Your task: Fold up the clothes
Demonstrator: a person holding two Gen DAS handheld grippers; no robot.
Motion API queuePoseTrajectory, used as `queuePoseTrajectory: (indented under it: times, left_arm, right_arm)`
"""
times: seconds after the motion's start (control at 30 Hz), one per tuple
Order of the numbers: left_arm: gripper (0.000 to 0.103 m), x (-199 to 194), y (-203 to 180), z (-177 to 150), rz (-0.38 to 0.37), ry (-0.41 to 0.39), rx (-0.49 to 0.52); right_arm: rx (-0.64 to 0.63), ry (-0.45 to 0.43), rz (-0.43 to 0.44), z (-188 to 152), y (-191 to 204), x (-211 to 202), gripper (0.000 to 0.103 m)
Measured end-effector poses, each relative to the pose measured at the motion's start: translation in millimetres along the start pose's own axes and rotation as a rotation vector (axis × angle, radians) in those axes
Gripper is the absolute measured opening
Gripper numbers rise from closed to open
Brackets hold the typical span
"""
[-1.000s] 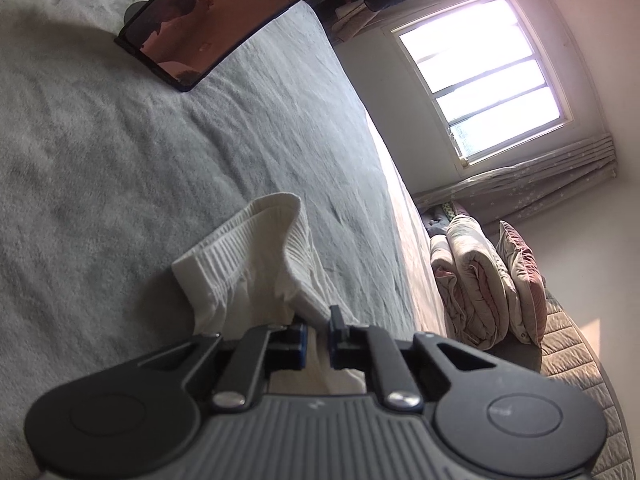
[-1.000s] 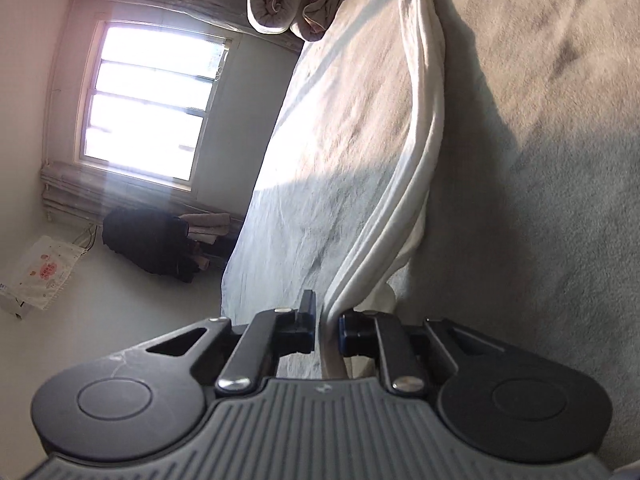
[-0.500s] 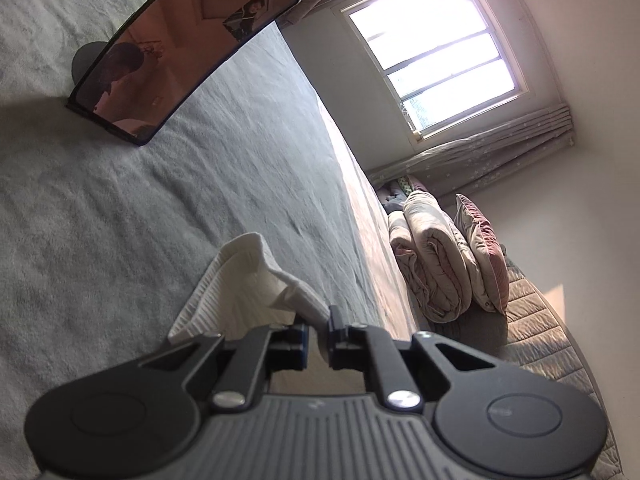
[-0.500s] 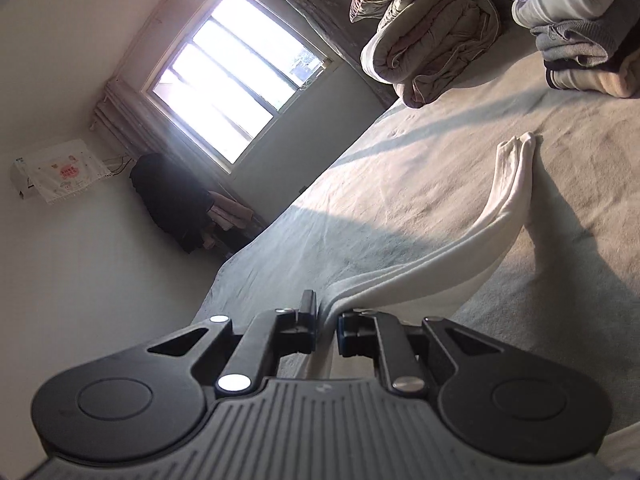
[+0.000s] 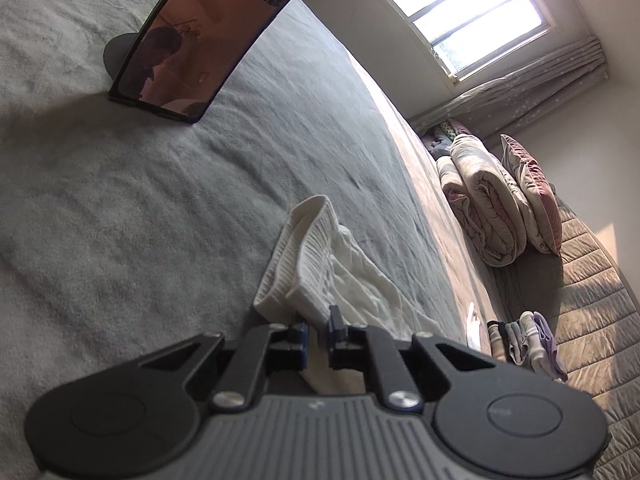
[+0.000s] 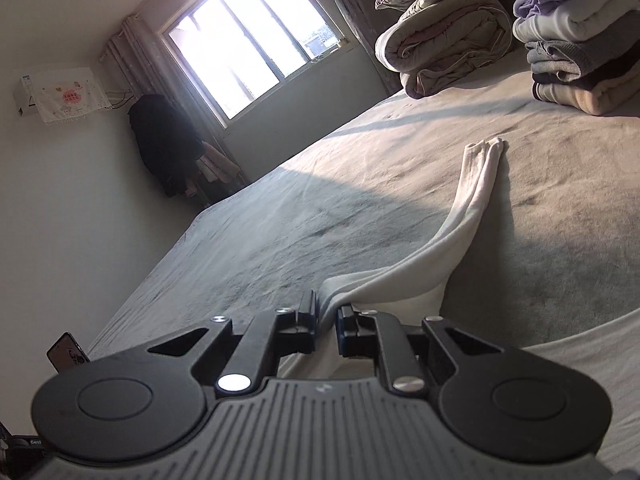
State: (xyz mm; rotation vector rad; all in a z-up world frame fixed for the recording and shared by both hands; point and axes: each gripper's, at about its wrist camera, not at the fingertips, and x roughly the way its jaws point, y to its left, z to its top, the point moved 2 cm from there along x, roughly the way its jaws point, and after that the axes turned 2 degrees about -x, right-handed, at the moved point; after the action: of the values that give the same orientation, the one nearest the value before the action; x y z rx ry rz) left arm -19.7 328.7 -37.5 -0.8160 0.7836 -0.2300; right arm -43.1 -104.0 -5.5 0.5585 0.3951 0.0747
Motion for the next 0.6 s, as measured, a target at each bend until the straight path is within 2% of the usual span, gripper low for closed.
queuePoseTrajectory:
  times: [0.27,0.37,0.4,0.43,0.47,0.5,0.53,0.6]
  left_arm:
    - [0.011,4,0,-1,0.077,0.040,0.039]
    - [0.017,1,-2,1,0.082,0.046,0.033]
    - [0.023,-2,-3,2,0.087,0.038,0.027]
    - [0.034,-6,-5,3,0.096,0.025,0.020]
    - [0.041,-10,-7,4,0.107,0.009,0.019]
    - [0.048,-14,-9,6,0.117,-0.012,0.023]
    - [0.048,-18,-12,7,0.128,-0.033,0.028]
    - [0.050,-25,-18,9,0.137,-0.069,0.034]
  right_arm:
    - [-0.055,0.089,-0.066,-28,-13,14,0.015]
    - [-0.035,0.124,-0.067,-32,-19,15,0.016]
    - [-0.029,0.131,-0.064,-31,-21,14,0.016]
    - [-0.024,0.140,-0.061,-30,-22,12,0.017]
    - [-0.019,0.150,-0.057,-28,-24,10,0.019]
    - [-0.011,0.157,-0.053,-26,-26,7,0.027]
    - [-0.001,0.160,-0.050,-24,-28,3,0.038]
    - [0.015,0.171,-0.047,-19,-32,-3,0.045]
